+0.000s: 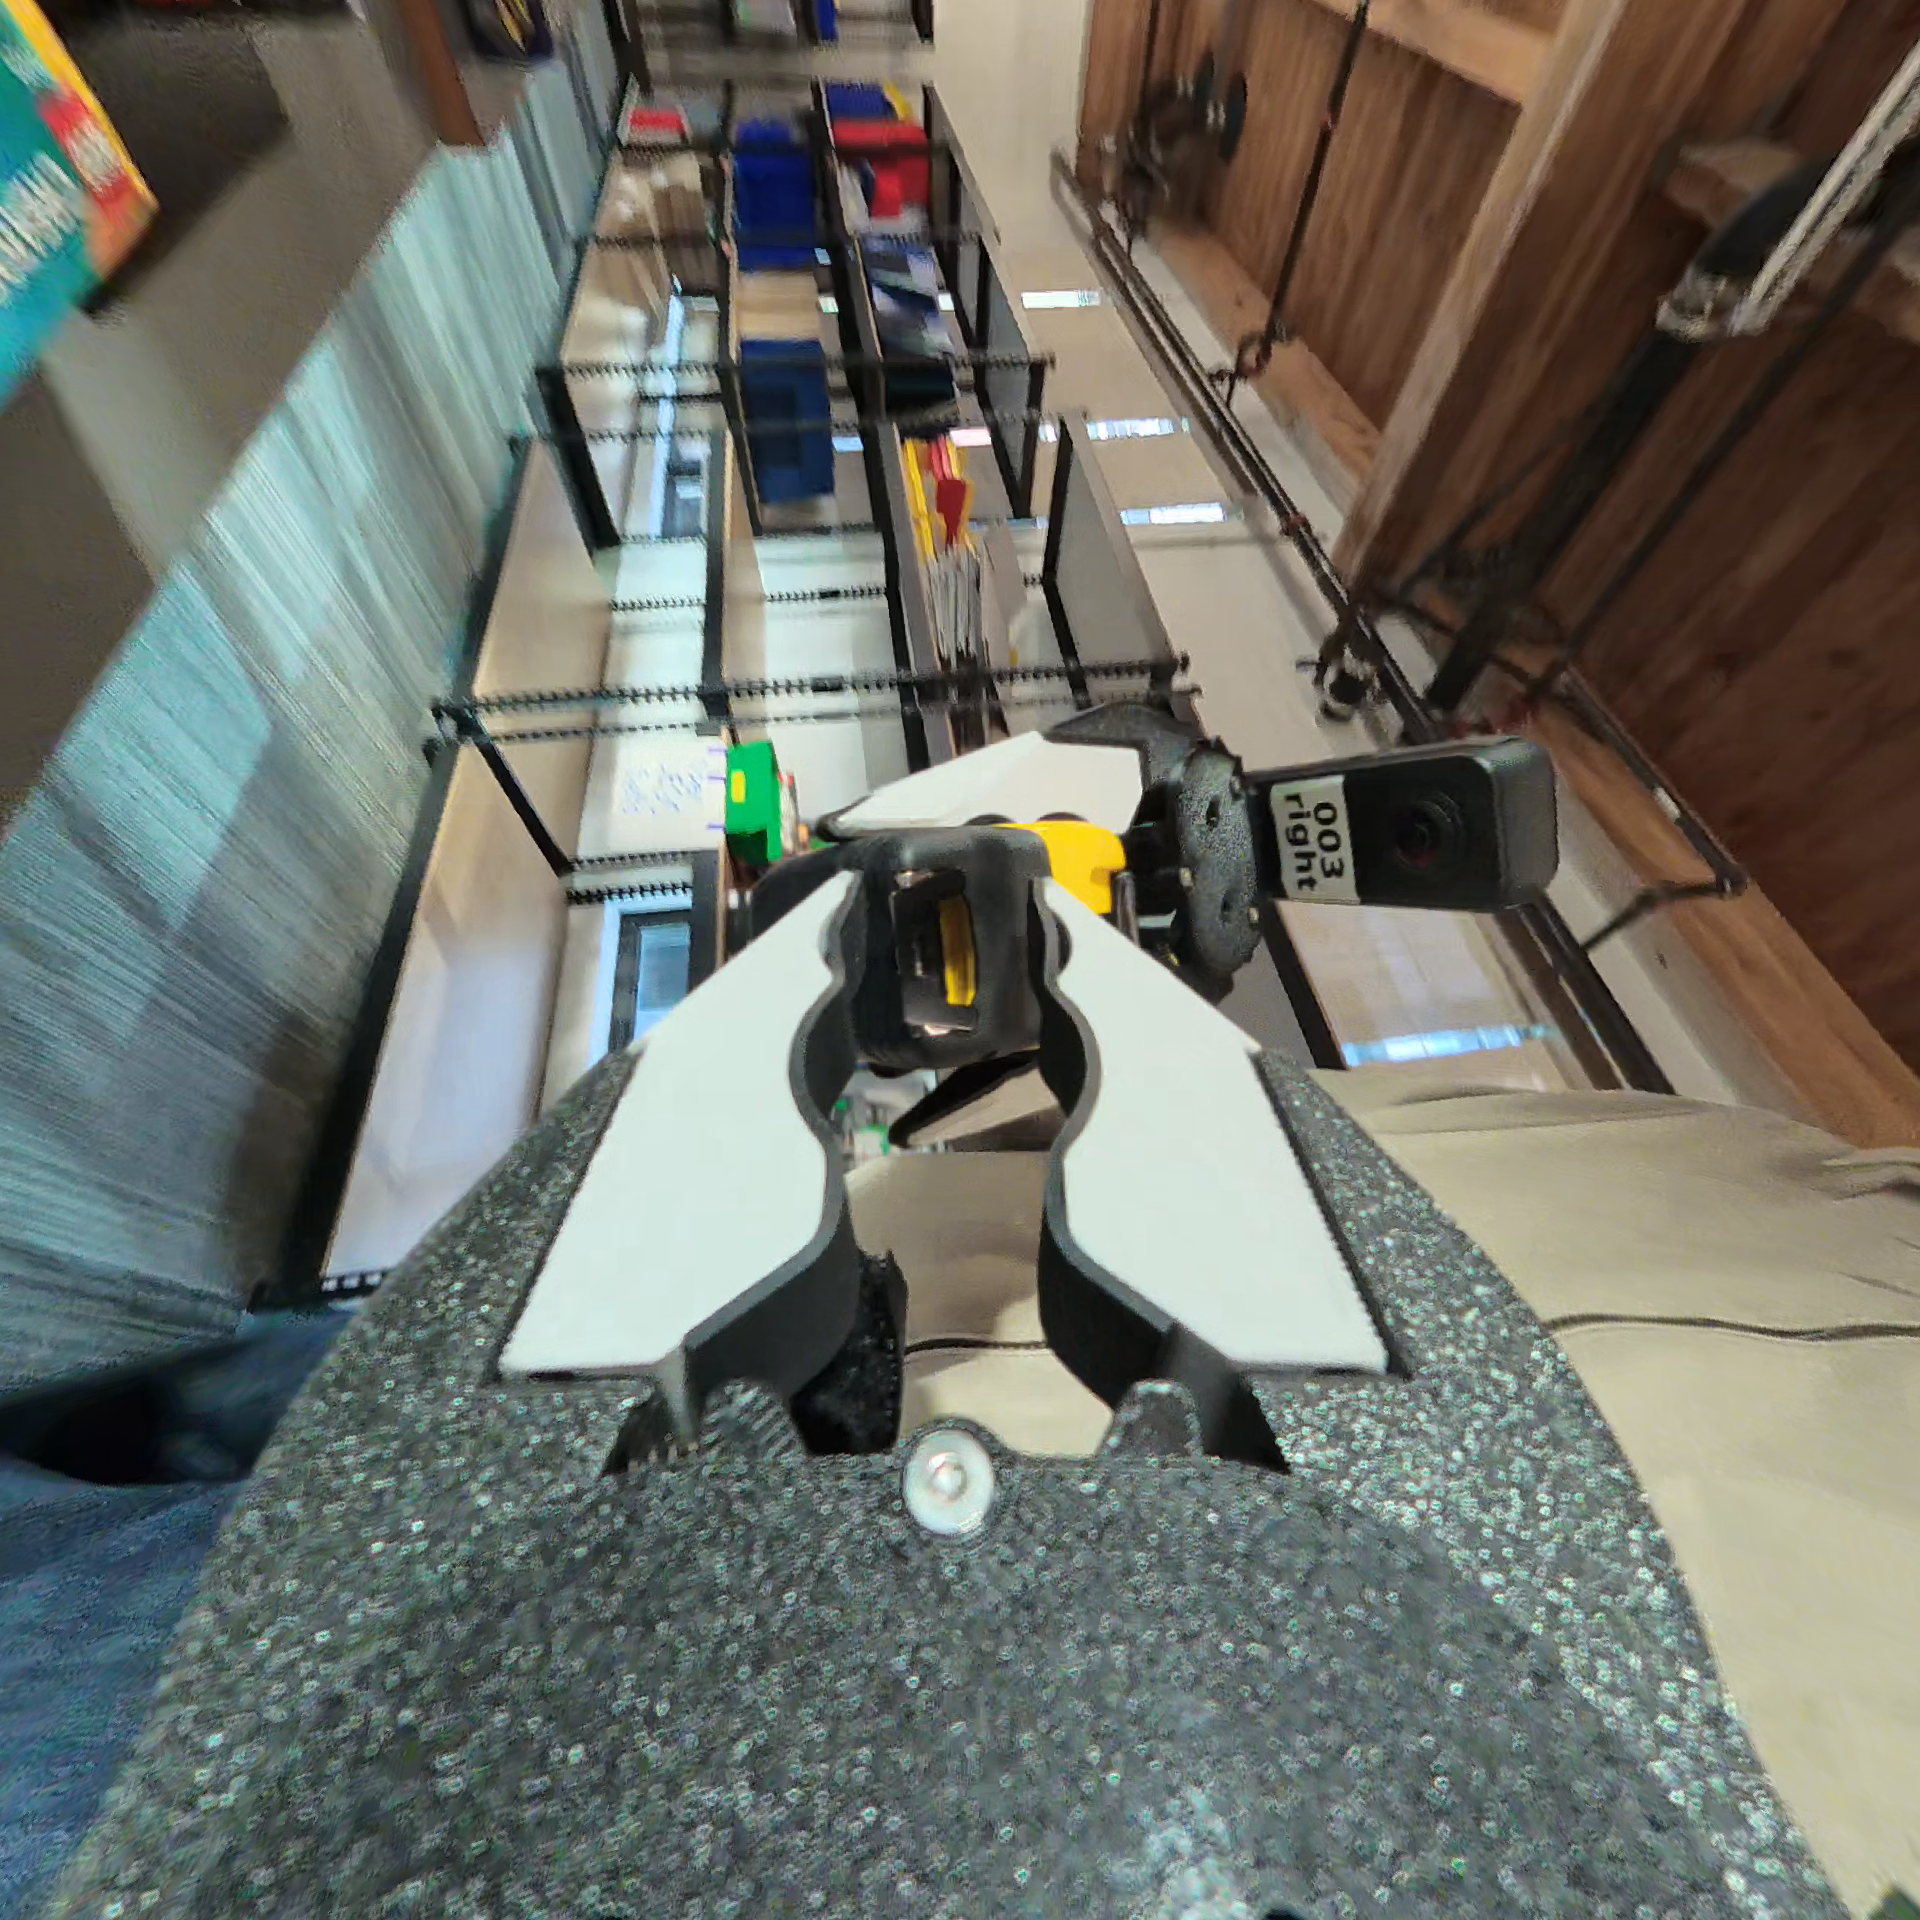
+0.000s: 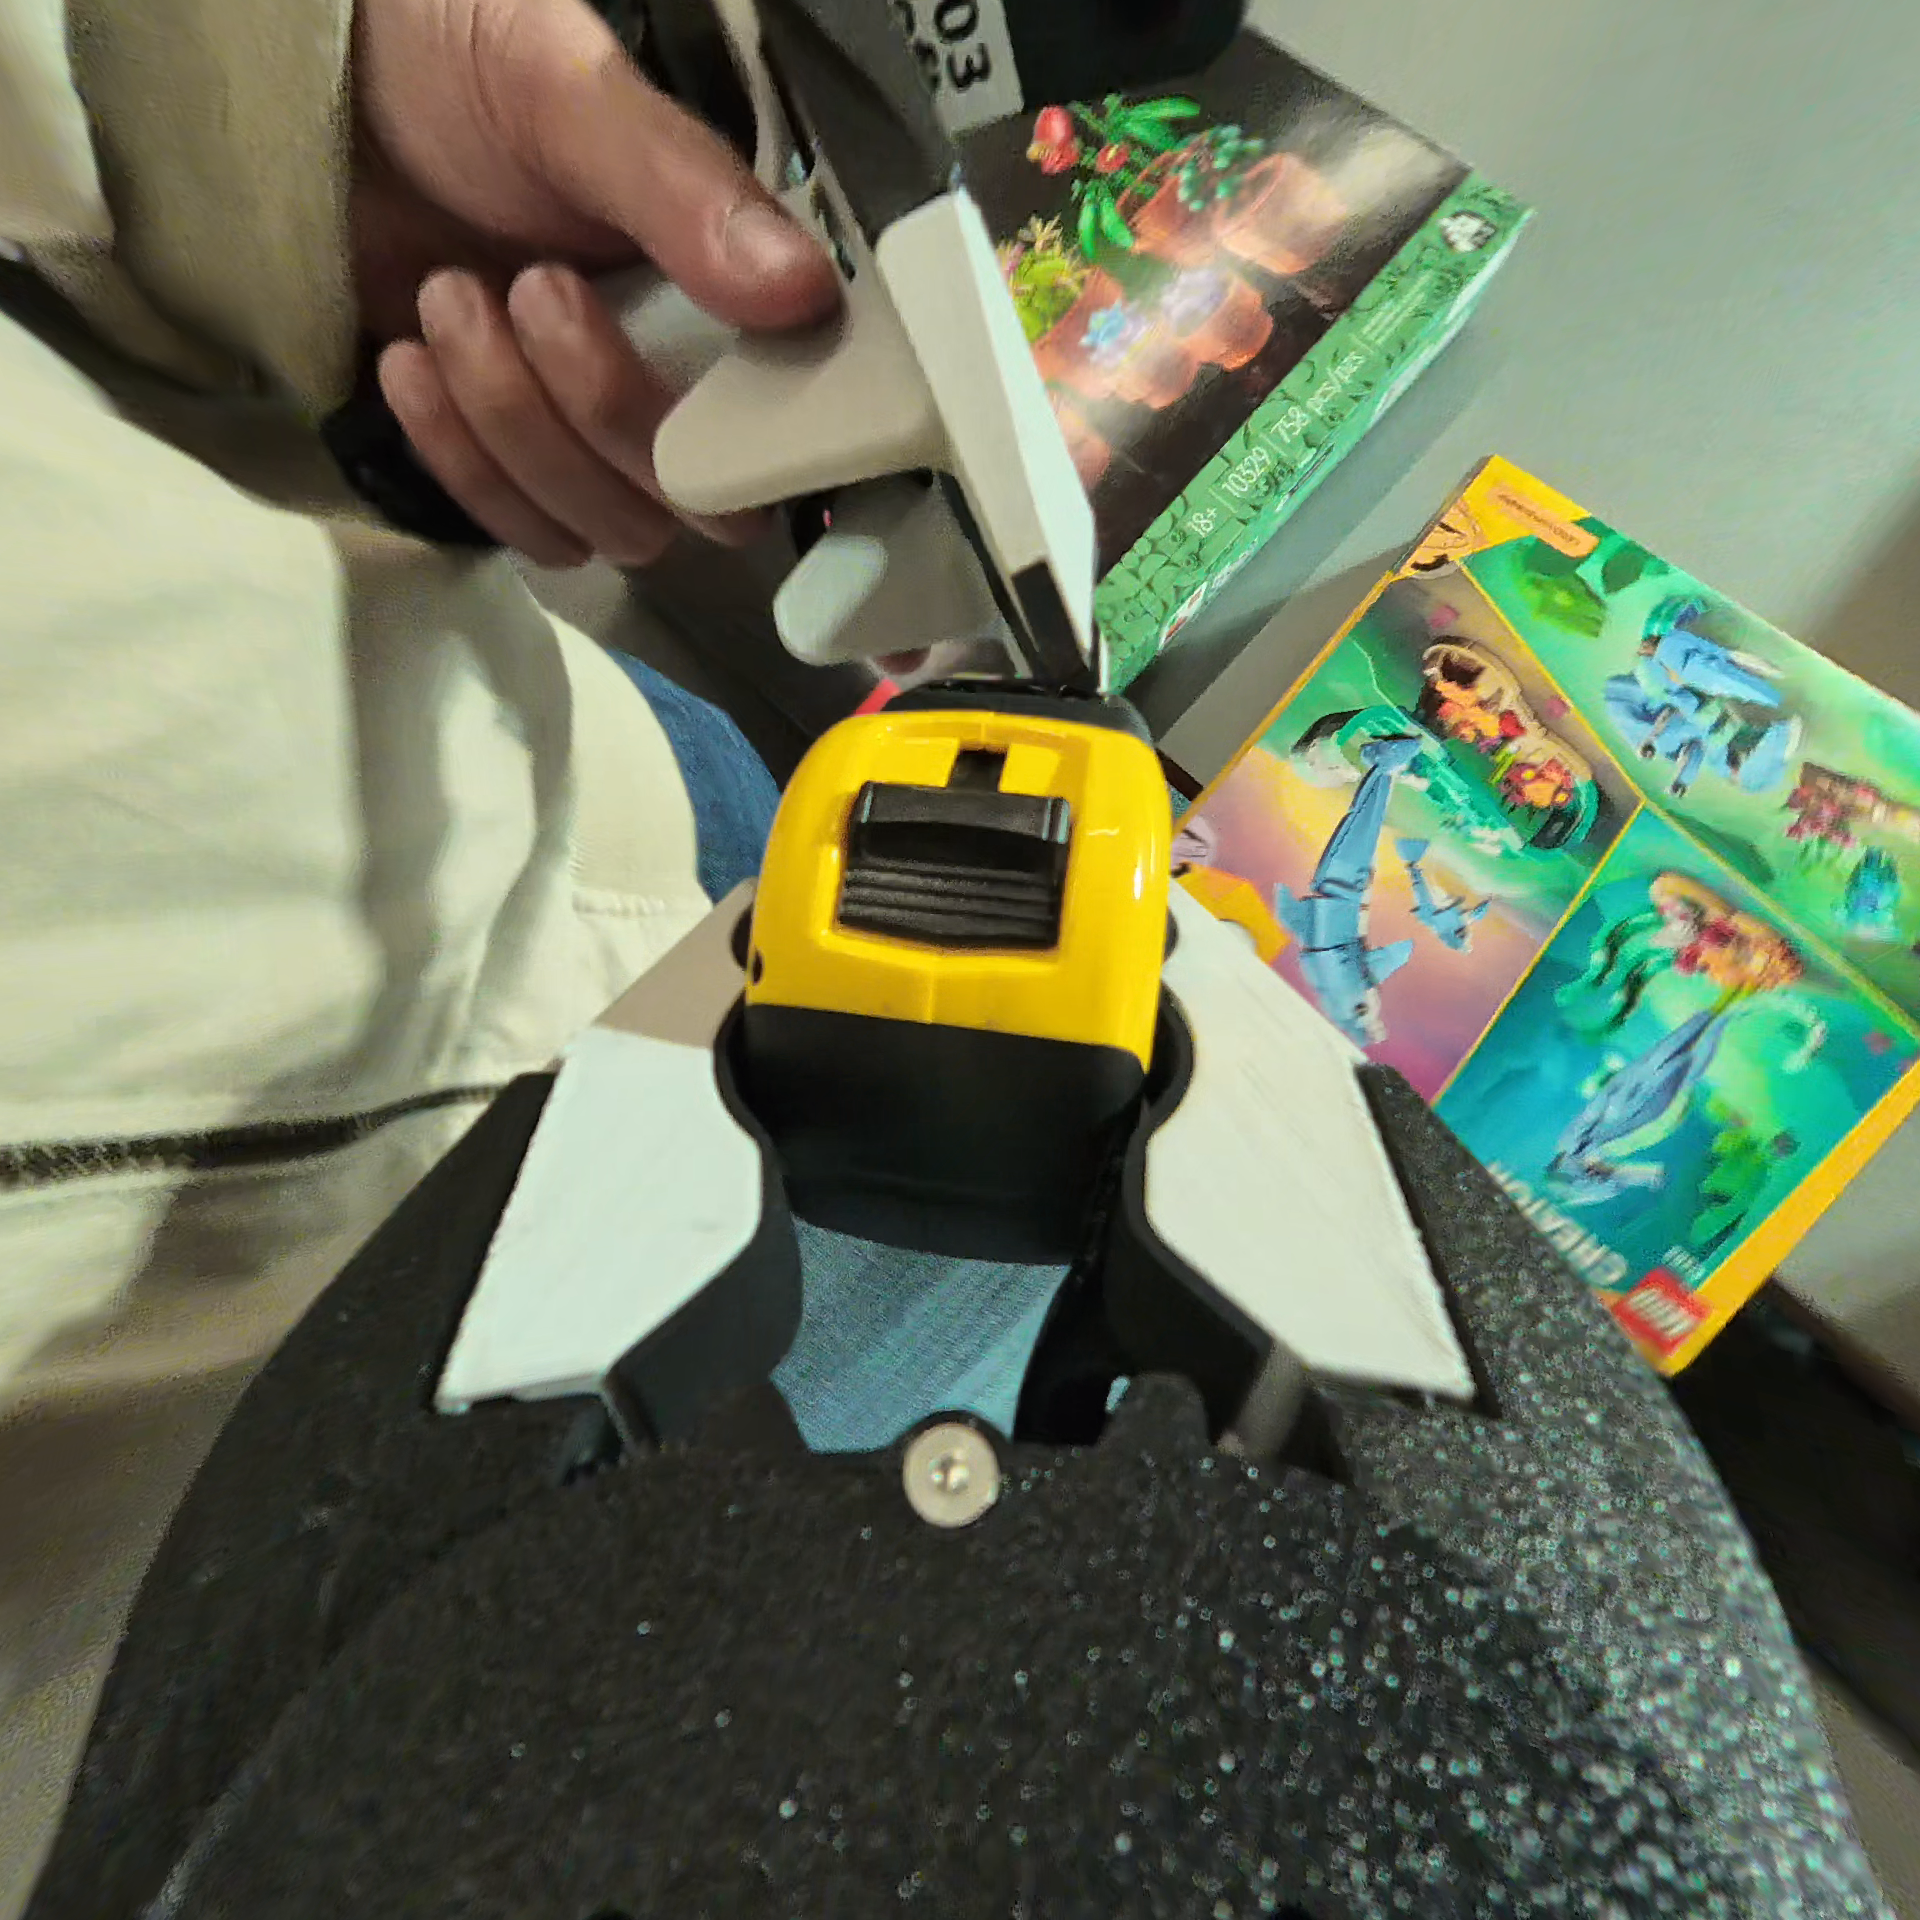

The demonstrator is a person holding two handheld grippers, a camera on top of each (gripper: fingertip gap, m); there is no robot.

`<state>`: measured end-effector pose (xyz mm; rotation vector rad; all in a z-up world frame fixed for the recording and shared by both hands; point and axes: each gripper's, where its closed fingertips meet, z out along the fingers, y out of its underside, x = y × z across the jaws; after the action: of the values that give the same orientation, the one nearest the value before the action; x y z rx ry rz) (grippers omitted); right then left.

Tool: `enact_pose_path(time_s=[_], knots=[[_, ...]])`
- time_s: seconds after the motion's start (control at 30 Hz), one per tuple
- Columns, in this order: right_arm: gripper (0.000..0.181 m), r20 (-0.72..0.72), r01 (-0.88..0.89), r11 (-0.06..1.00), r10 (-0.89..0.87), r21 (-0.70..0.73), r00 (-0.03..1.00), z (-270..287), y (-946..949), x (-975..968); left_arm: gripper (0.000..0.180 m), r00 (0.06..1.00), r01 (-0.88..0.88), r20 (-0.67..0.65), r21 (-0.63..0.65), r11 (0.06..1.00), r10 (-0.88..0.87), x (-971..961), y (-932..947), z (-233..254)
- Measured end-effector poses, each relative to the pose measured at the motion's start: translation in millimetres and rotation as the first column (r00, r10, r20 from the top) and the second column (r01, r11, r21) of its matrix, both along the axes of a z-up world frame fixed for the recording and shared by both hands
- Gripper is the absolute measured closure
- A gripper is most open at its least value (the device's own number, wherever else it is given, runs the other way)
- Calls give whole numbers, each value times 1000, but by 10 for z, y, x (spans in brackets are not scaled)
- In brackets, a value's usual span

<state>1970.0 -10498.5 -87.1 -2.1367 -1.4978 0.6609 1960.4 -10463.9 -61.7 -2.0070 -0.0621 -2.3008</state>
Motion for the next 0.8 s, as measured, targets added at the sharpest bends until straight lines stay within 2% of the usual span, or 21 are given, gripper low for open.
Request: enact_pose_path(time_s=[0.13, 0.23, 0.33, 0.5, 0.7, 0.8], knots=[[114, 8, -222, 975, 222, -26, 975, -321, 516, 125, 155, 992, -114, -57, -12, 993, 113, 77, 486, -362], [113, -10, -365, 928, 365, -77, 931, -629, 891, 141, 156, 960, -261, -106, -3, 965, 259, 38, 830, -676], [113, 2, -505, 859, 507, -84, 862, -924, 1232, 115, 169, 900, -405, -164, 26, 914, 404, -103, 1114, -985], [113, -27, -705, 700, 707, -118, 707, -1257, 1556, 16, 172, 761, -601, -244, 82, 795, 601, -281, 1320, -1231], [113, -46, -843, 518, 848, -148, 529, -1442, 1540, 29, 172, 639, -718, -299, 99, 689, 709, -337, 1185, -1341], [113, -11, -866, 472, 877, -162, 480, -1504, 1513, 27, 171, 593, -761, -316, 81, 644, 741, -332, 1136, -1424]])
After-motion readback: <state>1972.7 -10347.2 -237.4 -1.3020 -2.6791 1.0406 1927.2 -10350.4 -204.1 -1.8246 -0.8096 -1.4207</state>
